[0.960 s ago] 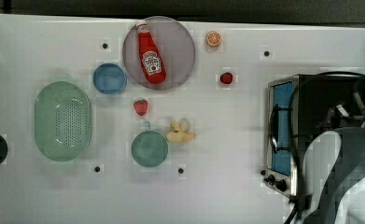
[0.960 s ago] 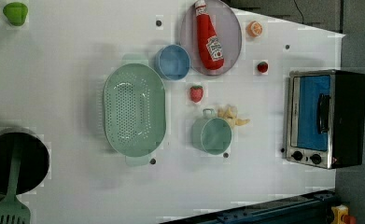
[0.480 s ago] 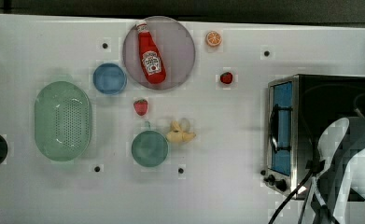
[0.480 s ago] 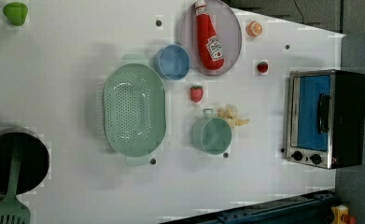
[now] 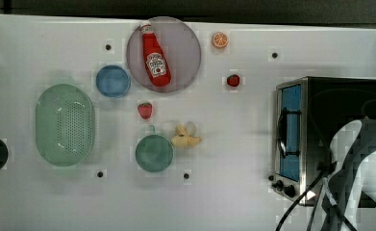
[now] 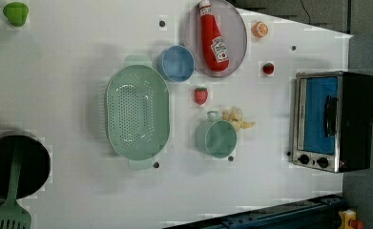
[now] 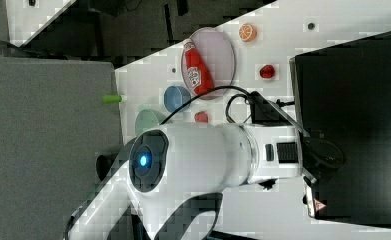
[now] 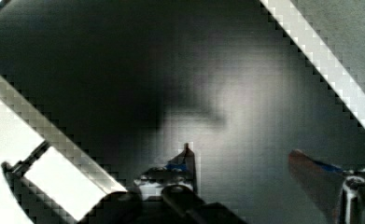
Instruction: Pick banana from table and place on oven.
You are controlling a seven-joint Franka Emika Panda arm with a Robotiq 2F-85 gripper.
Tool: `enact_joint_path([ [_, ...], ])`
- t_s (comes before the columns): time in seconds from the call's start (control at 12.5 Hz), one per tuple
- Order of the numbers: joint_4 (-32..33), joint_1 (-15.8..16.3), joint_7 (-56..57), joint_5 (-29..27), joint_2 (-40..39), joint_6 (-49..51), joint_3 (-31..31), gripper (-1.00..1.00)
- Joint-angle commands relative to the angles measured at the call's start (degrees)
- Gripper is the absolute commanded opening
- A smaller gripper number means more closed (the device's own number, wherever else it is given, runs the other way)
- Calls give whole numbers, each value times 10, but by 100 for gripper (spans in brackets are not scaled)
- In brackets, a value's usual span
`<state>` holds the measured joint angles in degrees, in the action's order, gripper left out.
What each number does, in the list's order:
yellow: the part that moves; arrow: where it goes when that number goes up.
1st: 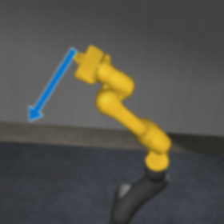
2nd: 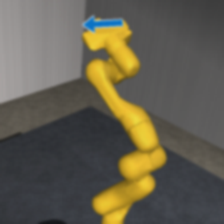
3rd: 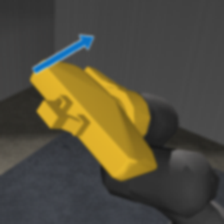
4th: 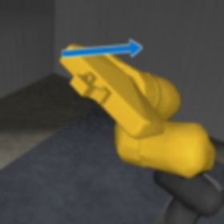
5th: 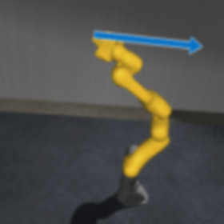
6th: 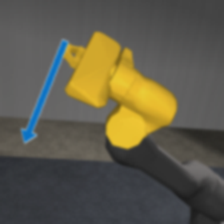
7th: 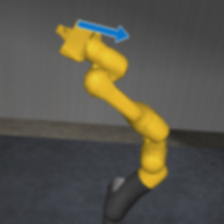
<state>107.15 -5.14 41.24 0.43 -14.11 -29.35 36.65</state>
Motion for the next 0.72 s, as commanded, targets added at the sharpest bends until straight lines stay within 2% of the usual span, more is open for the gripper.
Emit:
enact_joint_path([
  [0.08,-23,8,41,-2,15,26,-15,100],
  [0.32,-37,16,40,-4,26,66,-52,100],
  [0.48,-51,30,23,-13,49,78,-101,100],
  [0.72,-51,47,-122,-29,81,88,-177,100],
])
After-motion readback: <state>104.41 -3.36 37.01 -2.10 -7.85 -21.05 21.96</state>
